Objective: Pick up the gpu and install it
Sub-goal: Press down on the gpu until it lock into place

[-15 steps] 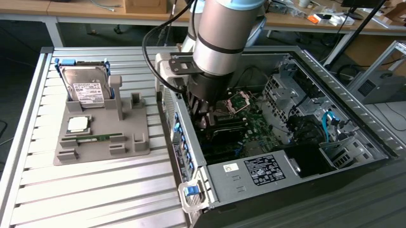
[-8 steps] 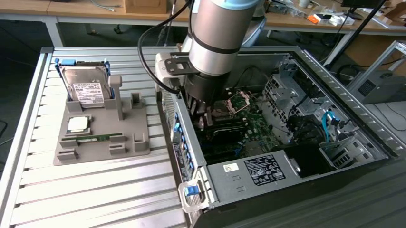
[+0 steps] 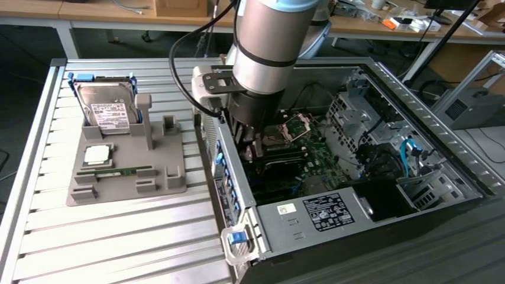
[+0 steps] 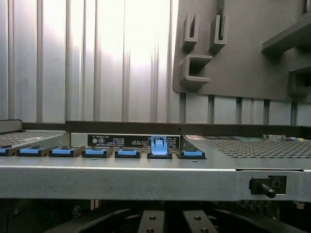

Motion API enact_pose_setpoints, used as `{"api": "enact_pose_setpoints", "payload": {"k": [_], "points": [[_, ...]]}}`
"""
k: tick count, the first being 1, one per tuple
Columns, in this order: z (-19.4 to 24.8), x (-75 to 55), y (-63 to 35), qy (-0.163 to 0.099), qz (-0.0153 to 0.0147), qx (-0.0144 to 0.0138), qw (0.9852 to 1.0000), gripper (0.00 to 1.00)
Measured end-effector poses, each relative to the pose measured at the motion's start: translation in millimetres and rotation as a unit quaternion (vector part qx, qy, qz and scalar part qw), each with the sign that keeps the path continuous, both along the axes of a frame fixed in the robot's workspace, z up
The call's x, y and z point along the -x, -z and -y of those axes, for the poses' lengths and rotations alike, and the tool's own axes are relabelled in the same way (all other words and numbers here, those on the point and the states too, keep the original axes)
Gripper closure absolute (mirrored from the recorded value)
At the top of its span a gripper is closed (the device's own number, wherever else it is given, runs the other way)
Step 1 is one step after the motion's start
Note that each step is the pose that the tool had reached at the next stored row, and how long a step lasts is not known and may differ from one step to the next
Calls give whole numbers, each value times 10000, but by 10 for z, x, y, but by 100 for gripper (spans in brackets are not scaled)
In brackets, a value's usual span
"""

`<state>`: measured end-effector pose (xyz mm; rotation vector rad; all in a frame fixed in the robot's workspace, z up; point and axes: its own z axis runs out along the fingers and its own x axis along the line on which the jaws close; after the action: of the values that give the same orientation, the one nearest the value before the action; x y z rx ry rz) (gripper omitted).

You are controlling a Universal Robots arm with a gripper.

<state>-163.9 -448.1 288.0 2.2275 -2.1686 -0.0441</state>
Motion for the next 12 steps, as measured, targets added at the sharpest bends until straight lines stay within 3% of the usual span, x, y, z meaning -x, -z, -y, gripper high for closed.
{"api": "enact_pose_setpoints", "payload": {"k": [12], "points": [[1, 25, 4, 1, 0, -1, 10000, 89]]}}
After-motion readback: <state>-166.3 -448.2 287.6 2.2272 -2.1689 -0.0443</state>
